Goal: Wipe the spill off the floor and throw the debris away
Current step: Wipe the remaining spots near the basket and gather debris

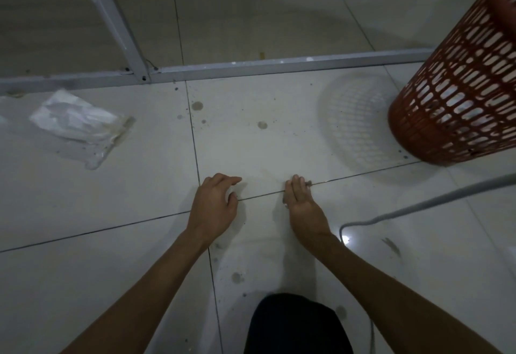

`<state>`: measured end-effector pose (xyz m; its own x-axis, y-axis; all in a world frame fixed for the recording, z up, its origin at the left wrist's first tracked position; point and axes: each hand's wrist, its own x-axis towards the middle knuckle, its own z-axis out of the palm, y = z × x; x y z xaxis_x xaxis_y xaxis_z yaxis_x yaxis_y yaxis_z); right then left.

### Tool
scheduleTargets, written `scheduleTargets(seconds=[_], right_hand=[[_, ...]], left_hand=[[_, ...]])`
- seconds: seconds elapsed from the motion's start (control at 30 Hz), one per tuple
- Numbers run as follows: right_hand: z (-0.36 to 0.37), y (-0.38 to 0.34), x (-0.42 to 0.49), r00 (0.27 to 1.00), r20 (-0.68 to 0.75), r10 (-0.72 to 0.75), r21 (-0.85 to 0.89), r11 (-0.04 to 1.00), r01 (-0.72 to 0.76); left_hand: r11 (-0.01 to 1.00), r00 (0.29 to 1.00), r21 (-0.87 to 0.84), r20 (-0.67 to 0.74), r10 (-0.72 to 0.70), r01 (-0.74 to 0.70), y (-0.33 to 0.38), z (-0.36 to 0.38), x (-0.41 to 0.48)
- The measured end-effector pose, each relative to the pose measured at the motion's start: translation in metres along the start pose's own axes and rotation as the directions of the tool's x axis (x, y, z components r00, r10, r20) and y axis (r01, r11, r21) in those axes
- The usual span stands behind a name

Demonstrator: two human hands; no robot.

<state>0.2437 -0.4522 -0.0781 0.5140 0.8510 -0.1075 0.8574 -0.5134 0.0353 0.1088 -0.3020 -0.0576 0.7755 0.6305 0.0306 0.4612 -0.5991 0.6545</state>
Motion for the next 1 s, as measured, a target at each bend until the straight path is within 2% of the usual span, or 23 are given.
scheduleTargets(seconds=[0.17,0.33,0.53,0.73,0.87,1.0], right_hand=[[0.000,-0.010,0.003,1.000,-0.017,0.007,0.037,0.999,-0.006],[0.001,-0.019,0.056,0.998,0.048,0.037,0.077,0.996,-0.041],[-0.002,-0.029,0.128,0.988,0.090,0.123,0.104,0.986,-0.132],[0.001,-0.027,0.123,0.969,0.034,0.244,0.150,0.957,-0.247],[0.006,-0.023,0.119,0.976,0.129,0.174,0.142,0.971,-0.192],[-0.001,-0.025,0.141,0.968,0.127,0.215,0.144,0.962,-0.233]], left_hand=[[1.000,1.000,0.022,-0.007,0.012,-0.012,-0.002,-0.005,0.006],[0.998,0.999,0.063,-0.008,0.032,-0.032,-0.016,-0.013,0.019],[0.996,0.999,0.087,-0.049,0.013,-0.008,-0.034,-0.030,0.040],[0.996,0.996,0.088,-0.086,-0.007,0.014,-0.055,-0.042,0.058],[0.997,0.995,0.070,-0.095,-0.007,0.014,-0.061,-0.043,0.061],[0.998,0.995,0.062,-0.099,-0.003,0.009,-0.067,-0.044,0.061]])
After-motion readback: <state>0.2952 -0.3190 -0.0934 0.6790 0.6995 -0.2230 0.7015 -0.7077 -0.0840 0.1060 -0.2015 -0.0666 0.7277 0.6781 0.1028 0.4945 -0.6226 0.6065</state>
